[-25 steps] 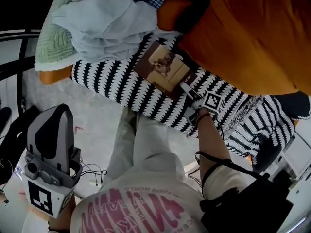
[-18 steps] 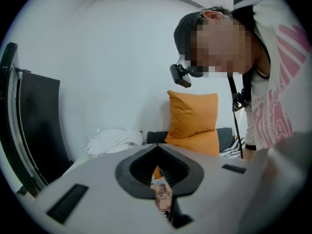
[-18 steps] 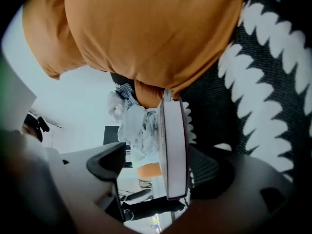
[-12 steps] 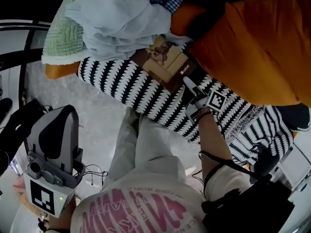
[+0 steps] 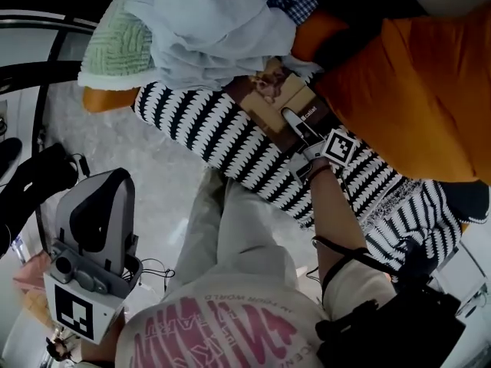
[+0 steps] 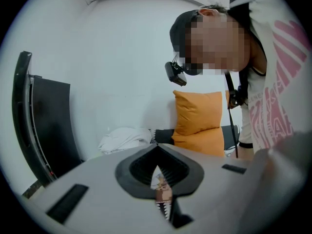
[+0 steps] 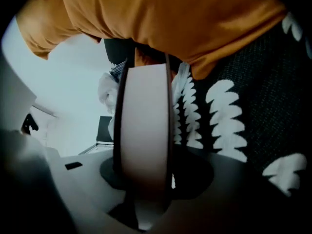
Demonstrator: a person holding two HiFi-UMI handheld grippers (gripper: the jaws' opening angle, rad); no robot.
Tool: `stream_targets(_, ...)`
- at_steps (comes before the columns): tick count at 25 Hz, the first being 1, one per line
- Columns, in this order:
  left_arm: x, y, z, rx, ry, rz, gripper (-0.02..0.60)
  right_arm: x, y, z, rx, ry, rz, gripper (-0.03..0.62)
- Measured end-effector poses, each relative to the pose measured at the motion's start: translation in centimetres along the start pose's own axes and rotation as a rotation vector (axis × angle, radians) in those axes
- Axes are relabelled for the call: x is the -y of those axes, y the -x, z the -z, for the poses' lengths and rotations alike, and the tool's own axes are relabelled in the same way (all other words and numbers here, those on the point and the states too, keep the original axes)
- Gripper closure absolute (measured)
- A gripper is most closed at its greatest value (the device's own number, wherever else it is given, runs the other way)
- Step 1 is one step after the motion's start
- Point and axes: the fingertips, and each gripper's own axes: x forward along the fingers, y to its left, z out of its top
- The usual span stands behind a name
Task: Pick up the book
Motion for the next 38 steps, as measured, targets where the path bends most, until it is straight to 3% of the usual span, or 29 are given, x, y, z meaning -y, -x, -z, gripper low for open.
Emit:
stream_targets(1, -0.3, 0.2, 0.0, 0.001, 0.0, -0.003, 0.575, 0.0, 0.0, -0.1, 0.009, -0.008, 0.007, 0.427)
stream_targets(9, -1.5, 1.3, -0.5, 0.096, 0.073, -0.04, 0.575, 0.8, 2.9, 0.8, 0.021, -0.02, 0.049, 0.436)
stream_targets(14, -0.4, 0.8, -3.7, 0.198, 0.065, 0.009, 0.575, -2.9, 8.5, 0.8, 0.086, -0.015, 0.033, 0.439)
stream_targets(22, 1.7, 1.7, -12.5, 0.401, -0.034, 0.148, 0.575, -18.6, 15.5, -0.1, 0.246, 0.159, -0.155, 0.439)
stream_targets(29, 1.0, 2.3, -17.7, 0.494, -0.064, 0.265, 0.575, -33.1, 19.7, 0.3, 0.514, 0.336, -0.353, 0.441)
stream_targets(34, -0.1, 6.2, -20.8, 0.586, -0.132, 0.331, 0.575, -43.4, 22.6, 4.9, 0.662, 0.413, -0.566, 0.441)
stream_targets(38, -2.6, 10.0, -22.0, 0.632, -0.118, 0.368, 0.575, -49.1, 24.7, 10.5, 0.768, 0.477, -0.701, 0.44)
